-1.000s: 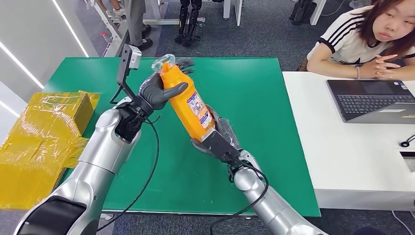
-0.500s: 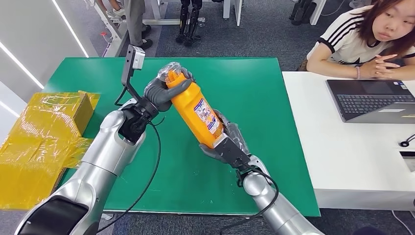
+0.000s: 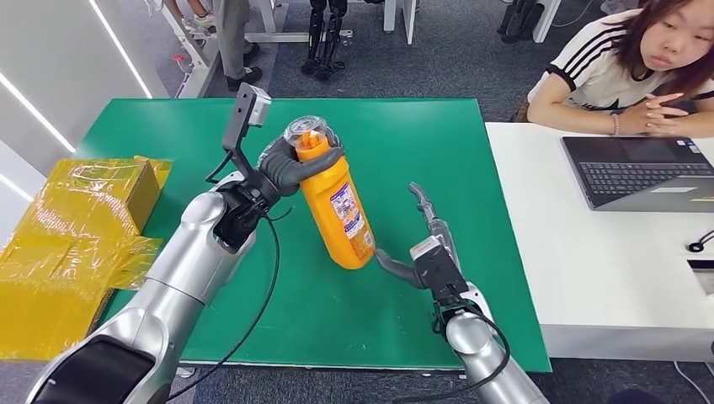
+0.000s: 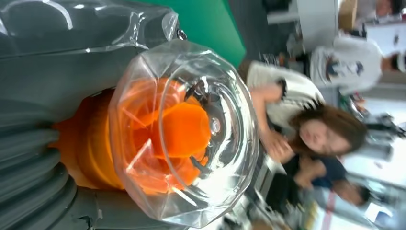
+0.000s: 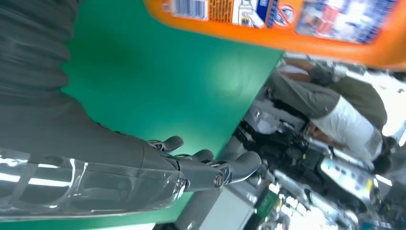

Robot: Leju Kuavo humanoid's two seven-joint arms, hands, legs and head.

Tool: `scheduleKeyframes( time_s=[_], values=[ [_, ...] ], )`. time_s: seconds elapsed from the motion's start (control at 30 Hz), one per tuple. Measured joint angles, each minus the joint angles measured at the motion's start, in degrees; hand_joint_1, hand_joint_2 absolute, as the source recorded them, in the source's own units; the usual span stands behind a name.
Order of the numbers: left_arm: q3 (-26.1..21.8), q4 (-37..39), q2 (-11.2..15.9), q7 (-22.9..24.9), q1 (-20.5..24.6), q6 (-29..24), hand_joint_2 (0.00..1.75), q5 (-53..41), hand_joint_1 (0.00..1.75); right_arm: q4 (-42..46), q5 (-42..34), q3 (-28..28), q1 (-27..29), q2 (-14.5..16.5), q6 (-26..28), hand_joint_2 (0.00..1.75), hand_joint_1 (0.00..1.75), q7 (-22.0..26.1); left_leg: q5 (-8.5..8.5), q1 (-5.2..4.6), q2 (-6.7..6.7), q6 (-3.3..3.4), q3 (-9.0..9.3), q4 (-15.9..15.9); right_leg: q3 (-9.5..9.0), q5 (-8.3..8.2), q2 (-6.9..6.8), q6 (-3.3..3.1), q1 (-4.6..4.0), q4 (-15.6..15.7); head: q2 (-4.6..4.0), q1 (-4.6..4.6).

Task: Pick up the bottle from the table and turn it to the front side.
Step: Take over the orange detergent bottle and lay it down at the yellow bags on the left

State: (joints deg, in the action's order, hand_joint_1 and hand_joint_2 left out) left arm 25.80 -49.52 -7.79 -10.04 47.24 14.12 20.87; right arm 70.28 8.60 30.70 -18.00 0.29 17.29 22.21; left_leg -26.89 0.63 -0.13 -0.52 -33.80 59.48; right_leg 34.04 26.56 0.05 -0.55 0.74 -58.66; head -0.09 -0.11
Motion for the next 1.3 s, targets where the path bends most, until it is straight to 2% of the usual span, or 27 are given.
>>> scheduleKeyframes(
  time_s=[0.13,0.23,0.43,0.53,0.7,0.87,1.07,1.3],
  values=[
    [1.08,-0.27,0.20,-3.57,0.69,-7.11,1.75,-11.52,1.75,4.64,0.30,-2.02,3.07,-1.11,0.02,1.75,0.00,0.35,0.00,0.01,-0.01,0.00,0.00,-0.01,0.00,0.00,0.00,0.00,0.00,0.00,0.01,0.00],
    [1.41,-1.19,0.65,-5.70,1.26,-13.45,1.75,-23.90,1.75,8.36,-0.17,-3.34,5.60,-2.27,0.11,1.75,0.00,1.59,0.00,0.01,0.00,0.00,0.00,-0.01,0.00,0.00,0.00,0.00,-0.01,-0.01,0.00,0.00],
    [2.00,-3.75,2.55,-7.08,1.91,-25.02,1.75,-47.63,1.75,15.34,-2.24,-5.40,9.88,-4.70,0.36,1.75,0.00,4.52,0.00,0.00,0.01,0.00,-0.01,-0.02,0.00,0.00,0.01,0.00,0.00,-0.01,0.01,0.01],
    [2.00,-5.07,4.17,-7.25,1.93,-28.88,1.75,-55.76,1.75,18.12,-2.75,-6.06,11.38,-5.31,0.26,1.75,0.00,5.45,0.00,0.01,0.04,0.00,-0.01,-0.03,0.00,0.00,0.03,0.00,-0.01,-0.01,0.01,0.00],
    [2.00,-7.61,7.75,-7.02,1.88,-31.90,1.75,-65.98,1.75,20.51,-3.23,-6.40,12.59,-5.97,0.08,1.75,0.00,6.49,0.01,0.02,0.06,-0.01,0.00,-0.05,-0.01,0.00,0.04,0.00,-0.01,-0.03,0.00,0.01],
    [1.82,-10.76,13.87,-5.79,0.53,-34.39,1.75,-78.69,1.75,22.11,-4.43,-7.73,14.70,-6.81,-0.08,1.75,0.00,8.09,0.01,0.02,0.11,-0.01,0.01,-0.07,0.00,0.02,0.09,-0.02,-0.01,-0.03,0.00,0.00],
    [0.89,-12.21,20.15,-4.44,-6.04,-37.24,1.75,-88.76,1.75,23.81,-5.47,-9.93,18.67,-7.02,-0.15,1.75,0.00,9.45,-0.02,0.01,0.12,-0.03,0.01,-0.10,0.03,0.04,0.09,-0.04,-0.02,-0.03,0.01,-0.01],
    [-0.33,-13.17,24.34,-0.69,-12.51,-35.38,1.75,-96.64,1.75,26.31,-6.07,-12.70,23.21,-7.02,-1.28,1.75,0.00,9.94,-0.02,0.01,0.16,-0.03,-0.03,-0.10,0.05,0.05,0.13,-0.04,-0.01,-0.02,0.01,0.01]
  ],
)
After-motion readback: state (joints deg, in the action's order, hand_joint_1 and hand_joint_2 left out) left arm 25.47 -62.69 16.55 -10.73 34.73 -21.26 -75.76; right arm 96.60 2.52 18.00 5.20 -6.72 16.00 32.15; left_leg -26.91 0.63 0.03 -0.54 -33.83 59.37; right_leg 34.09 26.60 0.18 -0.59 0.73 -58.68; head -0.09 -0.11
